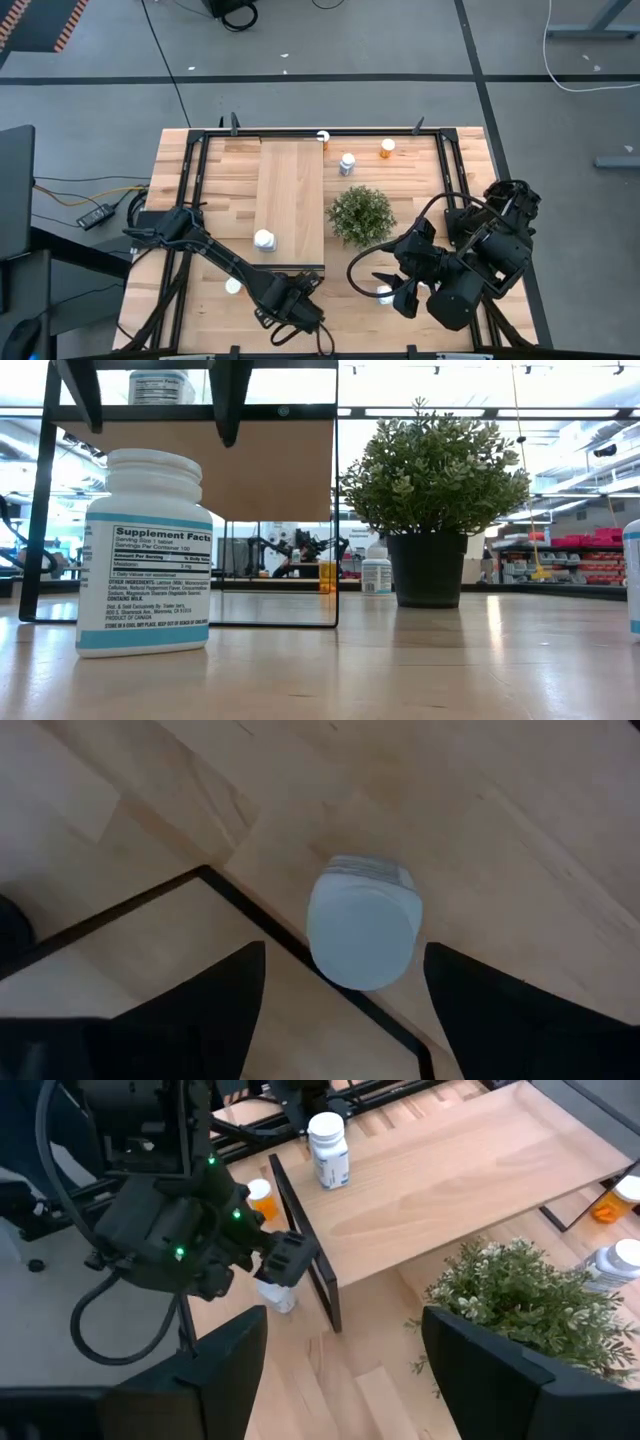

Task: Pick and place medicine bottles onto shelf by color
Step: Put the bottom left white pill bottle on the shelf aligned with the other white pill bottle

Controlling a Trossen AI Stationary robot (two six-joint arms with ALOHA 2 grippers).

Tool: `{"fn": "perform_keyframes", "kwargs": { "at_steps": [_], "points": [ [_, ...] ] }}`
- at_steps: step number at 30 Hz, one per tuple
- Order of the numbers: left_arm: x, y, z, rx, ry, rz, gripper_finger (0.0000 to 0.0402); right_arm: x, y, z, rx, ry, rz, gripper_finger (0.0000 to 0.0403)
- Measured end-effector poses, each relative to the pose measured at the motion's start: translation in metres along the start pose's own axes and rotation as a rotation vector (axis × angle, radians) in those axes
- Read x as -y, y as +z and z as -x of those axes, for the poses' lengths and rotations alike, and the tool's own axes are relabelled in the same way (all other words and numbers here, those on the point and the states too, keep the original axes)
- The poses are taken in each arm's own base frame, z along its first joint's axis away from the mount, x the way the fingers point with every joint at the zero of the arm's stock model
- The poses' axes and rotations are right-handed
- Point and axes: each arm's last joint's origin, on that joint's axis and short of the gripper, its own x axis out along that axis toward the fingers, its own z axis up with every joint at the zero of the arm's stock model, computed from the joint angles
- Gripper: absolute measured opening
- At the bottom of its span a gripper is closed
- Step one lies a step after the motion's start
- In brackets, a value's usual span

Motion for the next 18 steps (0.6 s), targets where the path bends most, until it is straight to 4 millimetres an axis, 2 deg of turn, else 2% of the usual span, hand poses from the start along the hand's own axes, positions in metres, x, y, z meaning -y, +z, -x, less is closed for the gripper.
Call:
{"fn": "perform_keyframes", "kwargs": {
  "at_steps": [9,18],
  "points": [
    [0.001,0.001,-0.003,0.004,-0.029,-0.070,0.0284,0.000,0.000,0.000,0.023,-0.012,-0.026,0.0273],
    [-0.001,0.003,-0.023,-0.053,-0.031,-0.092,0.0277,0.000,0.001,0.000,0.038,-0.019,-0.034,0.0273]
  ]
}}
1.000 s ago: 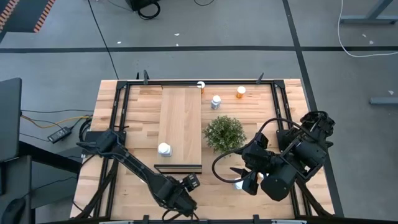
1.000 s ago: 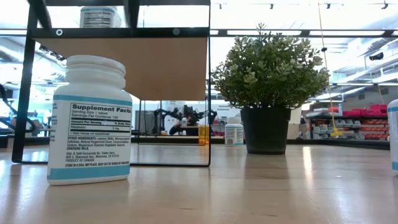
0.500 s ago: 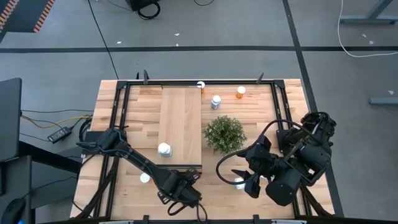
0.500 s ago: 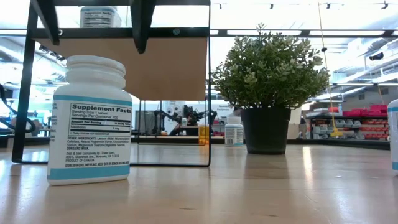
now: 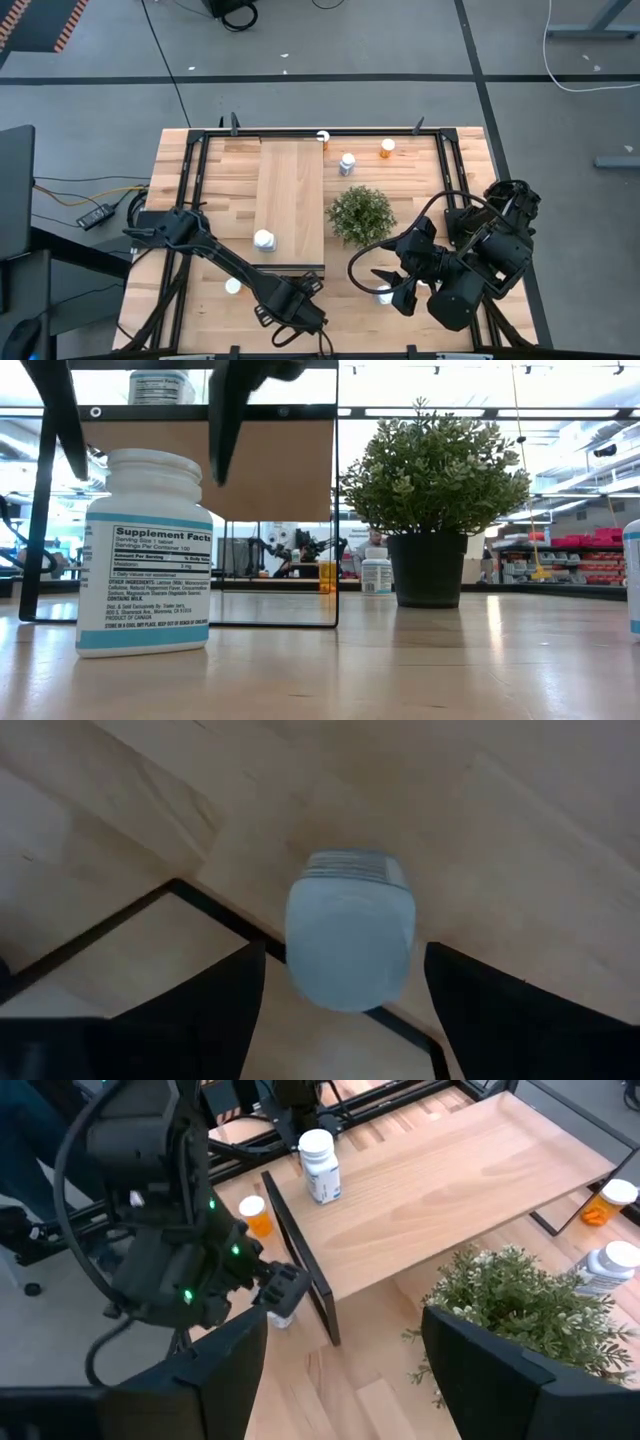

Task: Pick and place medicine bottles onto shelf by color
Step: Put the bottom left white pill bottle on the shelf aligned with the other white pill bottle

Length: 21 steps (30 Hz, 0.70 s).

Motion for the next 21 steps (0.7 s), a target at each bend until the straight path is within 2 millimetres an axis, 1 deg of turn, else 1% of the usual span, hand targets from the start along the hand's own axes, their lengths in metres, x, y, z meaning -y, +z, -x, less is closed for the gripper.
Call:
{"fn": "perform_keyframes", "kwargs": {
  "at_steps": [5,9,21],
  "points": [
    [-0.0033,-0.0028,-0.0073,-0.040,-0.010,0.003,0.0275,-0.0001,0.0000,0.0000,0.000,0.000,-0.002,0.0273],
    [-0.0068,-0.0042,-0.0078,-0.039,-0.008,0.015,0.0270,-0.0001,-0.0001,0.0001,0.000,0.001,-0.005,0.0273],
    [-0.0083,-0.0050,-0.0080,-0.040,-0.009,0.027,0.0207,-0.0001,-0.0001,0.0001,0.000,0.001,-0.004,0.0273]
  ]
}}
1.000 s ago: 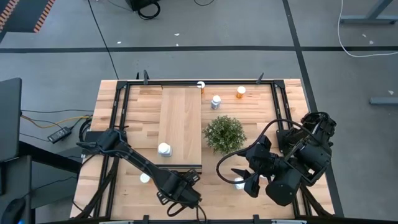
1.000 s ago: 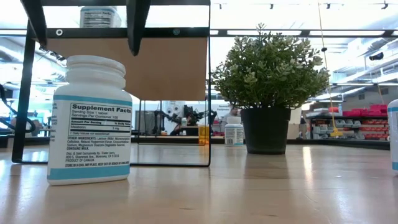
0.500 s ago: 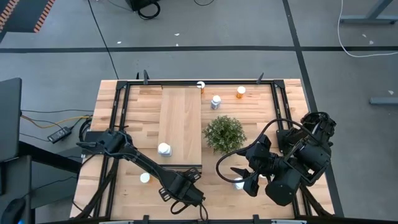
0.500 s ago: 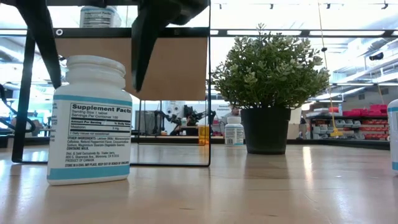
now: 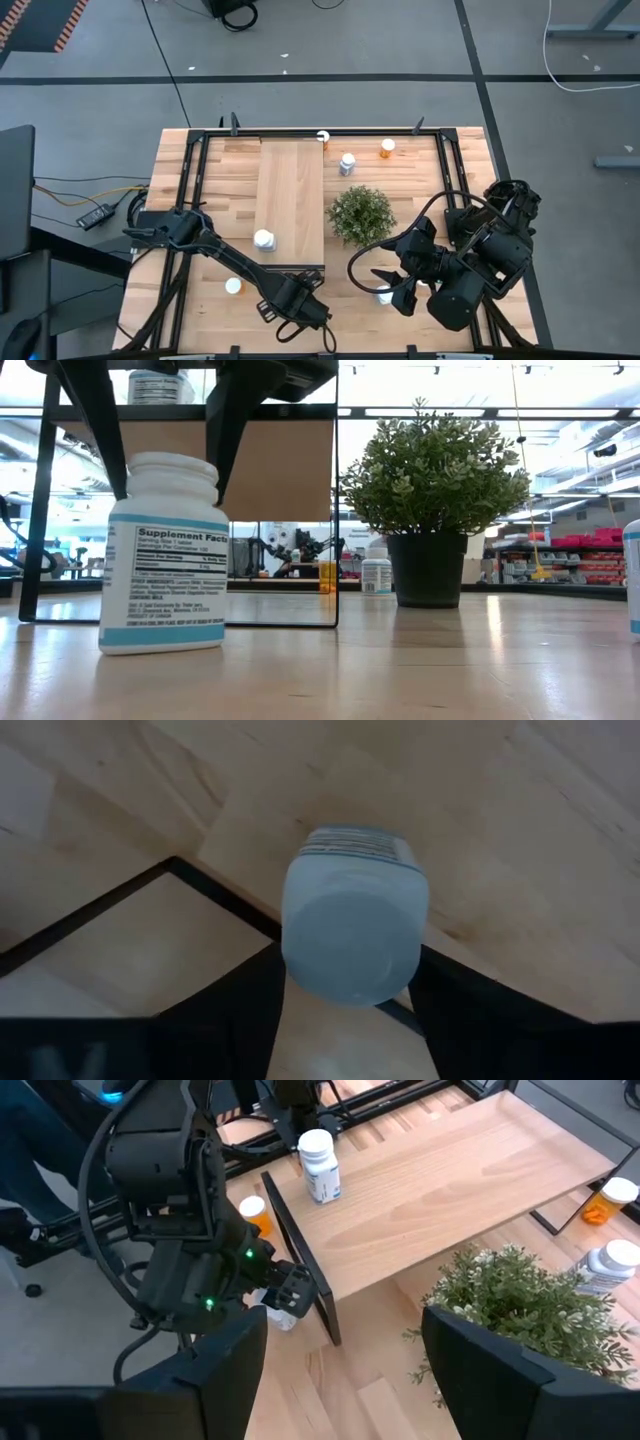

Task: Pick and place medicine bottles onto shelf by color
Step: Put the bottom left white pill bottle on the shelf aligned with the other white pill bottle

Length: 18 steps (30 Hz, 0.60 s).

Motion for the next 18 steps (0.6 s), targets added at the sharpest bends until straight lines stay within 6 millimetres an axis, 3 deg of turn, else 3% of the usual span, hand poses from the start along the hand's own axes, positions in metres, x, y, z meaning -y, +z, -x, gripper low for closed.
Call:
{"fn": "perform_keyframes", "kwargs": {
  "at_steps": [6,13,18],
  "points": [
    [0.000,0.000,0.000,-0.001,0.000,0.000,0.0184,0.000,0.000,0.000,0.000,0.000,0.004,0.0273],
    [0.000,0.000,0.001,0.001,0.000,0.049,0.0188,0.000,0.000,0.000,0.000,0.000,0.003,0.0273],
    [-0.004,0.003,0.021,0.040,0.003,0.091,0.0181,0.000,0.000,0.000,0.000,0.000,0.004,0.0273]
  ]
}}
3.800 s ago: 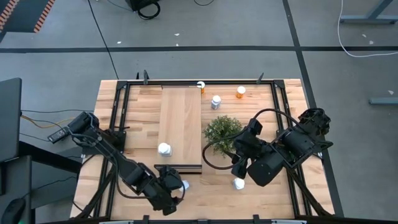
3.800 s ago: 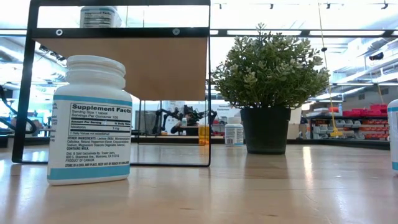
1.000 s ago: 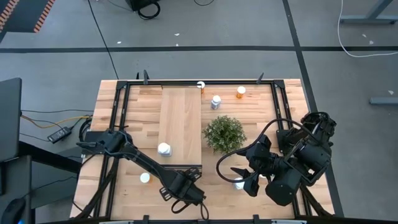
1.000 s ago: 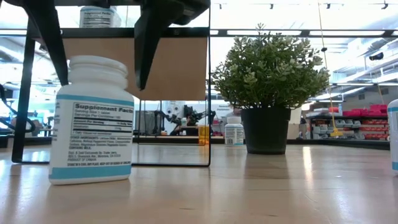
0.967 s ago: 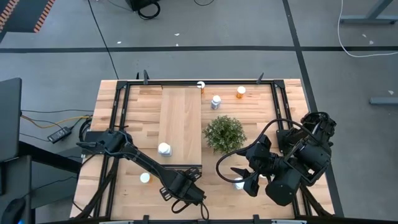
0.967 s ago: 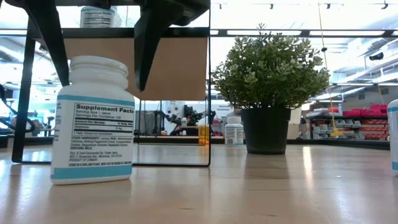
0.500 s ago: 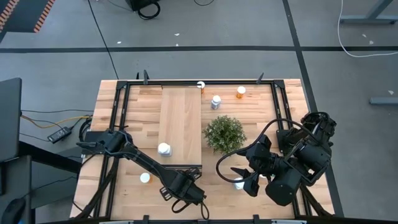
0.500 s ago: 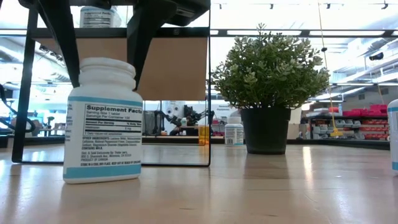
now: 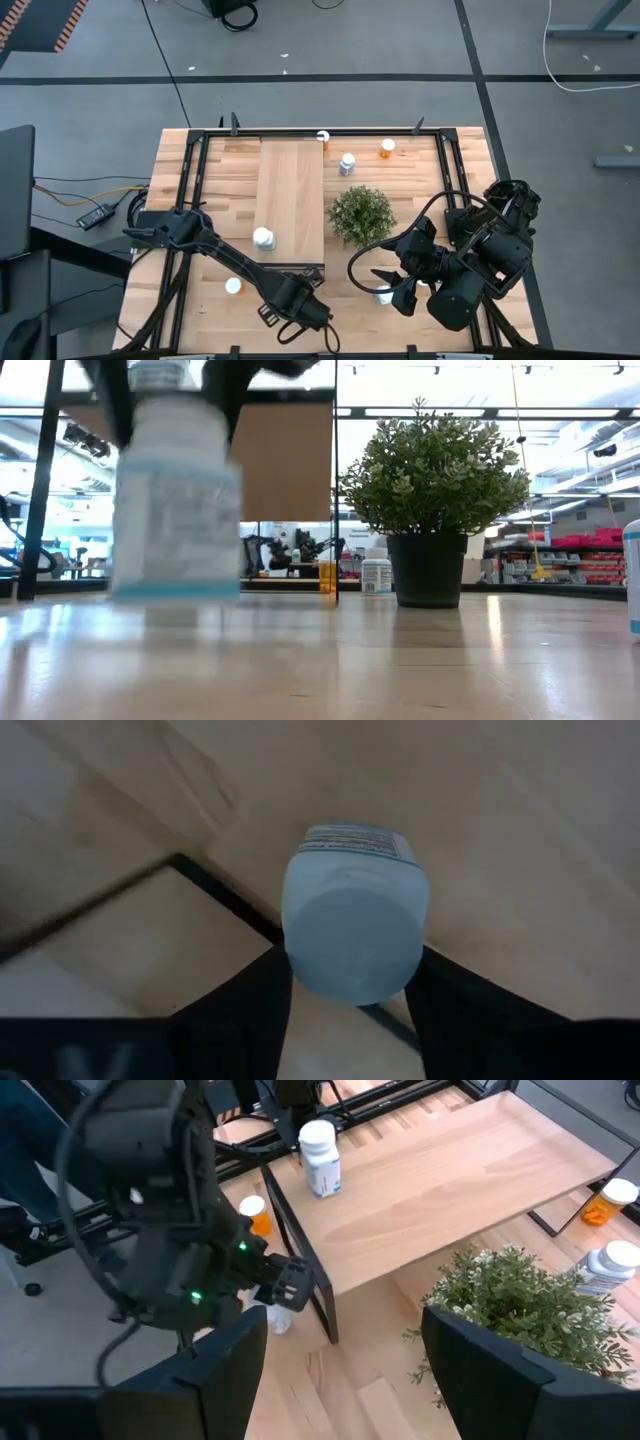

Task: Pick and place medicine bottles onto shelf by color
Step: Put the bottom left white pill bottle on the shelf aligned with the other white pill bottle

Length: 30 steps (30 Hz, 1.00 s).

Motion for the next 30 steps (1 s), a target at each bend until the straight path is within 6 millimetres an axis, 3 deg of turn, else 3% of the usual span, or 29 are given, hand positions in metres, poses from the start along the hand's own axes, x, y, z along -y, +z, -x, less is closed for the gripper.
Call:
{"fn": "perform_keyframes", "kwargs": {
  "at_steps": [11,20,24,30],
  "points": [
    [-0.014,0.007,0.075,0.176,0.076,0.060,0.0186,0.000,0.000,0.000,-0.001,0.000,0.009,0.0273],
    [-0.014,0.005,0.100,0.230,0.085,0.104,0.0185,0.000,0.000,0.000,-0.001,0.000,0.031,0.0273],
    [-0.011,-0.003,0.107,0.199,0.091,0.116,0.0187,0.000,0.000,0.000,-0.001,0.000,0.045,0.0273],
    [-0.019,-0.029,0.139,0.226,0.136,0.252,0.0177,0.000,0.000,0.000,-0.001,0.000,0.061,0.0273]
  ]
}}
